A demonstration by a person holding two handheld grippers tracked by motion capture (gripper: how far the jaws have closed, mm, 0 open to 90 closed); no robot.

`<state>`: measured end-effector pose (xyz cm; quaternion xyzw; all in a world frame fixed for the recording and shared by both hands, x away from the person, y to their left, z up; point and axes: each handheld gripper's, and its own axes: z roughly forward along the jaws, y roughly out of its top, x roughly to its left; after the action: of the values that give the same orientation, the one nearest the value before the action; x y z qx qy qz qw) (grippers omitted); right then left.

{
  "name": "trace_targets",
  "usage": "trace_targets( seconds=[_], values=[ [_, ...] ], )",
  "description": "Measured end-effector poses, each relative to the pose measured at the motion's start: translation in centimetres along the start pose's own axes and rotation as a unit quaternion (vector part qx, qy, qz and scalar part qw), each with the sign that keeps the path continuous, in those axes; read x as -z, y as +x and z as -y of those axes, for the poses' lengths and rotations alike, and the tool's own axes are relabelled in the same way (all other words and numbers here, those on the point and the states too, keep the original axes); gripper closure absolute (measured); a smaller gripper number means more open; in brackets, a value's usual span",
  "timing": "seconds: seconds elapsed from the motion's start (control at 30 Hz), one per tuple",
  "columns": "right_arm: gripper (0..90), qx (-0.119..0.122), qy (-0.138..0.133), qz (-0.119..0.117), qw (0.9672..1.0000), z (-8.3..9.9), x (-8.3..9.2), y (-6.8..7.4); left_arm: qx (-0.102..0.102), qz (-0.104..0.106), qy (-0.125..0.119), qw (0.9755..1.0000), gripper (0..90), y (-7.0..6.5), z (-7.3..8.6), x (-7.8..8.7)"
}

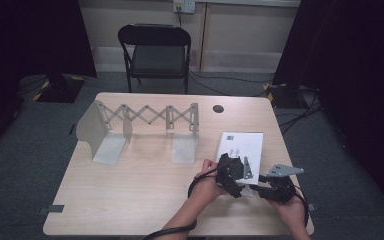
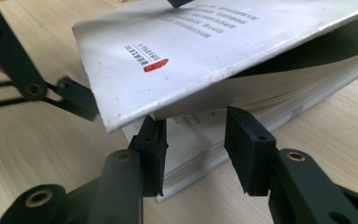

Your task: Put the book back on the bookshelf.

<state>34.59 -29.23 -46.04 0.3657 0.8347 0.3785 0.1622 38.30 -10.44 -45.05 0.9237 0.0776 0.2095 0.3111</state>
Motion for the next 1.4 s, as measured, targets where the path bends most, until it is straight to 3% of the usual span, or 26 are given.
trace_targets(
  seconds=[0.13, 0.2, 0.23, 0.3, 0.37, 0.47, 0.57, 0.7, 0.93, 1.23, 1.4],
  values=[
    [59.3, -0.007, -0.009, -0.007, 0.9999, -0.1, 0.2, 0.0, 0.000, -0.023, 0.000, 0.9997, 11.8, 0.3, 0.0, -0.4],
    [58.1, -0.007, -0.013, -0.013, 0.9998, -0.2, 0.4, 0.0, -0.005, -0.020, 0.003, 0.9998, 19.6, 0.3, -0.1, -0.1],
    [55.3, -0.007, -0.017, -0.015, 0.9997, -0.1, 0.4, -0.1, -0.019, -0.025, 0.003, 0.9995, 23.9, 0.1, -0.3, 0.2],
    [46.3, -0.009, -0.030, -0.011, 0.9995, -0.1, 0.5, -0.3, -0.025, -0.025, 0.008, 0.9993, 30.5, 0.2, -0.5, 0.7],
    [40.8, 0.005, -0.030, 0.004, 0.9995, 0.2, 0.8, -0.5, -0.015, -0.023, 0.000, 0.9996, 35.8, 0.6, -0.5, 1.5],
    [36.6, 0.036, -0.021, 0.005, 0.9991, 1.1, 0.9, -0.8, -0.005, -0.017, -0.001, 0.9998, 39.9, 1.1, -0.5, 2.2],
    [35.5, 0.058, -0.011, -0.004, 0.9982, 1.9, 1.1, -1.1, -0.006, -0.013, 0.009, 0.9999, 40.9, 1.3, -0.8, 2.4],
    [35.0, 0.060, -0.007, -0.014, 0.9981, 2.4, 1.4, -1.2, -0.008, -0.009, 0.019, 0.9997, 42.2, 1.5, -1.3, 2.5],
    [31.3, 0.098, -0.013, -0.031, 0.9946, 2.7, 1.4, -0.5, 0.013, 0.007, 0.032, 0.9994, 45.6, 3.0, -2.4, 3.6],
    [25.4, 0.119, -0.010, 0.009, 0.9928, 3.0, 0.6, -0.2, 0.017, 0.022, 0.056, 0.9980, 47.0, 3.9, -3.2, 4.0],
    [24.0, 0.121, 0.006, 0.009, 0.9926, 3.0, 0.1, -0.2, 0.018, 0.025, 0.057, 0.9979, 46.8, 4.0, -3.0, 4.1]
  ],
)
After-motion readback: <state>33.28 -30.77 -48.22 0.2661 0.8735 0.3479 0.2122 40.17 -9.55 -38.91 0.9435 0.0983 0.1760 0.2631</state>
